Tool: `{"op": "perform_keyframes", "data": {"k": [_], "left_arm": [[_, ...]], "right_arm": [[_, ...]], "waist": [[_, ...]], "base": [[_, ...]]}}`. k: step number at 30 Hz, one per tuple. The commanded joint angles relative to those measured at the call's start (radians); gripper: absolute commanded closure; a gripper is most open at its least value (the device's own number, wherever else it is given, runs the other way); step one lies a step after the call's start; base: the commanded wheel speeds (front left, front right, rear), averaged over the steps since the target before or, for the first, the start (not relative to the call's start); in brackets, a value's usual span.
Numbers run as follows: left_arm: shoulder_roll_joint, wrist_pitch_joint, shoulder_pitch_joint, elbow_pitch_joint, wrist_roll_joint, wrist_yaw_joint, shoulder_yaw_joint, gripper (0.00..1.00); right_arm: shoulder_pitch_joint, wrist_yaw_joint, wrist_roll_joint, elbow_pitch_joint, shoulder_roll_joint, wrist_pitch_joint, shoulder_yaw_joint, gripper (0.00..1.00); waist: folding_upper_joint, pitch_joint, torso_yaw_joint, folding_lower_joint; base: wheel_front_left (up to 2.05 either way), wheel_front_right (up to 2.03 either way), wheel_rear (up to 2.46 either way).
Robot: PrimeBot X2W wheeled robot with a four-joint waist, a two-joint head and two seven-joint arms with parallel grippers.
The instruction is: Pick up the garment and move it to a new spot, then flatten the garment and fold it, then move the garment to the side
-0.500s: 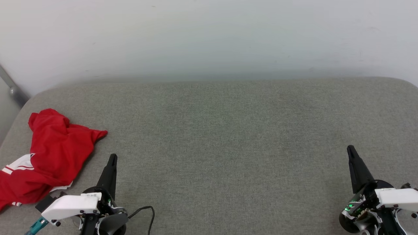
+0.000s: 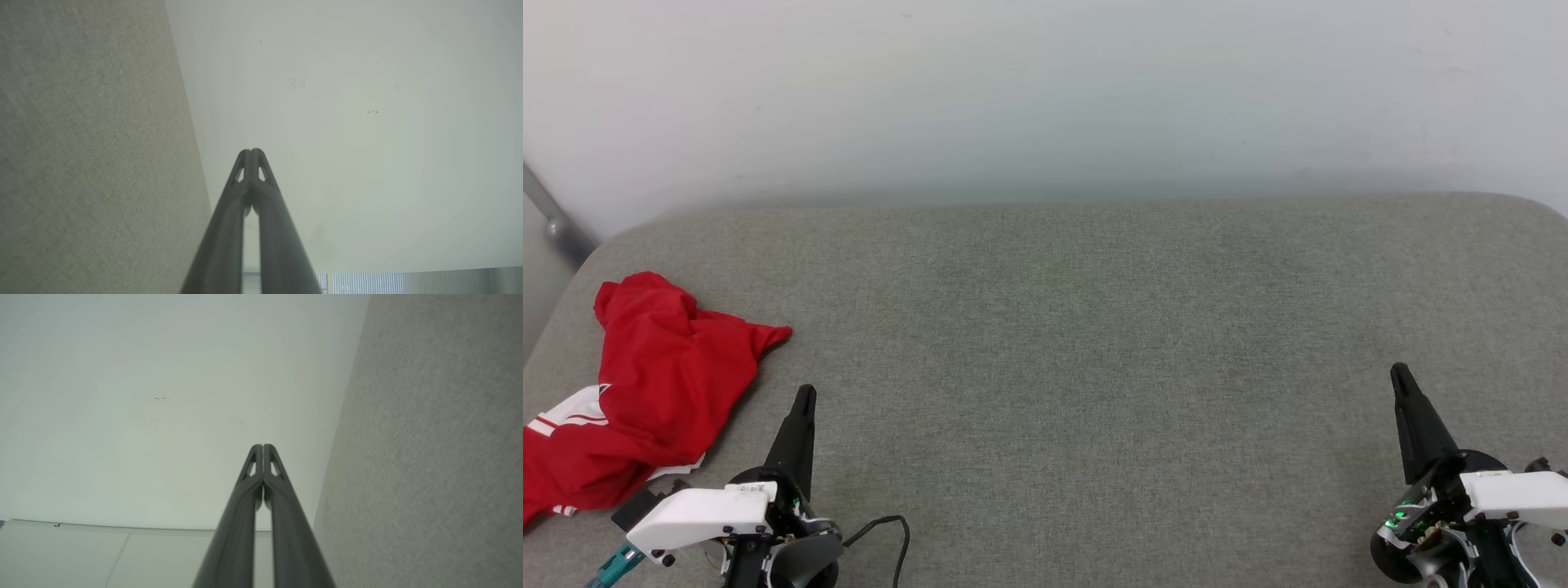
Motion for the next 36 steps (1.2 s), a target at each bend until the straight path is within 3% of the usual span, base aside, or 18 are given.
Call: {"op": "perform_keyframes", "data": {"k": [1,11,12,25,36], "left_arm": [[-0.003,0.002,-0.005,0.0,0.001,-0.003,0.002,1.0],[-0.003,0.002,-0.005,0.0,0.001,-0.003,0.002,1.0],[0.0,0.0,0.001,0.003,0.0,0.0,-0.001,0.0],[0.0,-0.06,-0.013,-0.022,0.036,0.0,-0.078,0.0],[0.0,-0.109,-0.015,-0.065,0.201,0.001,-0.119,0.0]], "right_arm": [[-0.012,0.0,-0.005,0.001,0.005,0.002,0.0,1.0],[-0.012,0.0,-0.005,0.001,0.005,0.002,0.0,1.0],[0.002,0.0,0.0,0.003,0.0,0.0,0.0,0.0],[0.028,0.0,-0.046,-0.046,-0.005,-0.058,0.022,0.0],[0.04,0.0,-0.254,-0.091,-0.023,-0.108,0.044,0.0]], "waist": [[0.0,0.0,0.0,0.0],[0.0,0.0,0.0,0.0],[0.0,0.0,0.0,0.0],[0.0,0.0,0.0,0.0],[0.0,0.0,0.003,0.0]], "base": [[0.0,0.0,0.0],[0.0,0.0,0.0],[0.0,0.0,0.0],[0.0,0.0,0.0],[0.0,0.0,0.0]]}}
